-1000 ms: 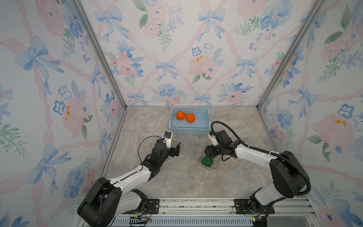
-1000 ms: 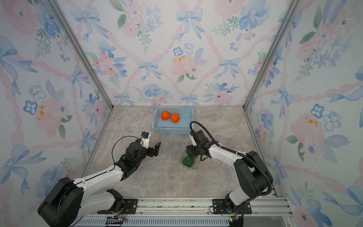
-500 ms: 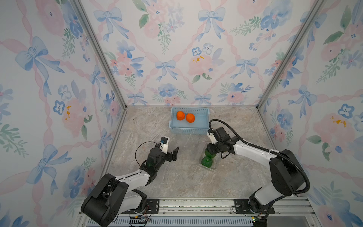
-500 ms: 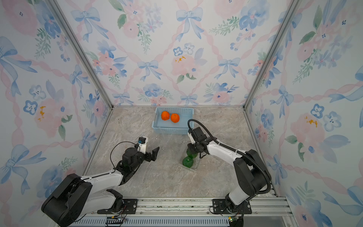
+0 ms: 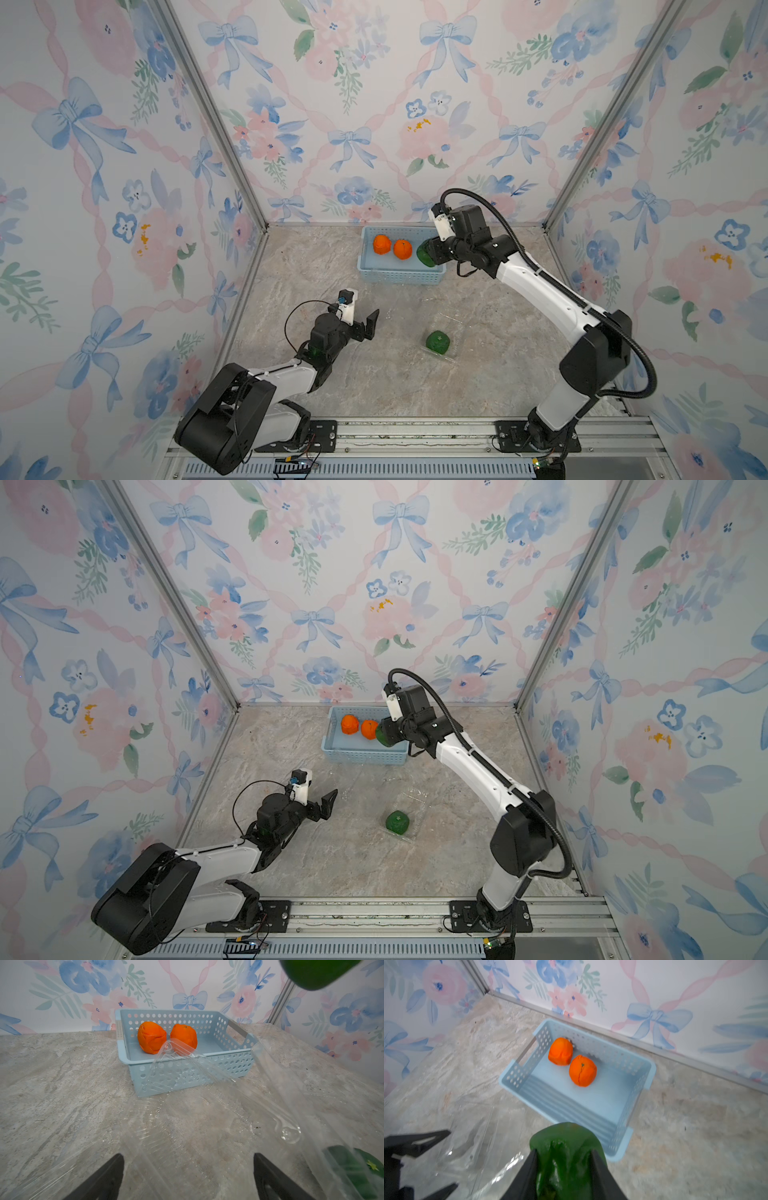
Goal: Take oranges out of containers
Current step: Place the orange in the basket.
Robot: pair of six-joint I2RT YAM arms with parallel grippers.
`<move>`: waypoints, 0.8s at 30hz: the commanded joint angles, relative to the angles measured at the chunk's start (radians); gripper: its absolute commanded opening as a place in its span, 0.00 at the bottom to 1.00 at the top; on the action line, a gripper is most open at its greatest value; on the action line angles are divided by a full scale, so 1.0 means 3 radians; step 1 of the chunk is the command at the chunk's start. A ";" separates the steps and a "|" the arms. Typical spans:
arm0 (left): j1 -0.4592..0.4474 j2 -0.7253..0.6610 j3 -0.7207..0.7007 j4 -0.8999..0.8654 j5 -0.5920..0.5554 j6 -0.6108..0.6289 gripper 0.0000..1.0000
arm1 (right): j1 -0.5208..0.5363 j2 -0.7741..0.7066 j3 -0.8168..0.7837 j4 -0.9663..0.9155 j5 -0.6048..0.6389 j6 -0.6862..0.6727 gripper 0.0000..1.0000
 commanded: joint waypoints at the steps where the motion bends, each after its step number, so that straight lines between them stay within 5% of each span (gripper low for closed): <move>1: 0.0031 -0.0185 -0.0089 0.0076 0.0061 -0.0050 0.98 | -0.0094 0.0770 0.0608 -0.0275 0.0131 0.0029 0.34; 9: 0.0067 -0.0442 -0.0184 0.0076 0.0132 -0.0053 0.98 | -0.0127 0.2191 0.2444 -0.0839 0.0412 0.0334 0.35; 14: 0.0087 -0.0479 -0.0190 0.0076 0.0172 -0.0060 0.98 | -0.0125 0.2035 0.1967 -0.0531 0.0609 0.0505 0.38; 20: 0.0088 -0.0470 -0.0186 0.0076 0.0199 -0.0065 0.98 | -0.0150 0.1775 0.1541 -0.0419 0.0510 0.0463 0.71; 24: 0.0097 -0.0492 -0.0187 0.0077 0.0187 -0.0067 0.98 | -0.0193 0.1347 0.1119 -0.0408 0.0375 0.0418 0.78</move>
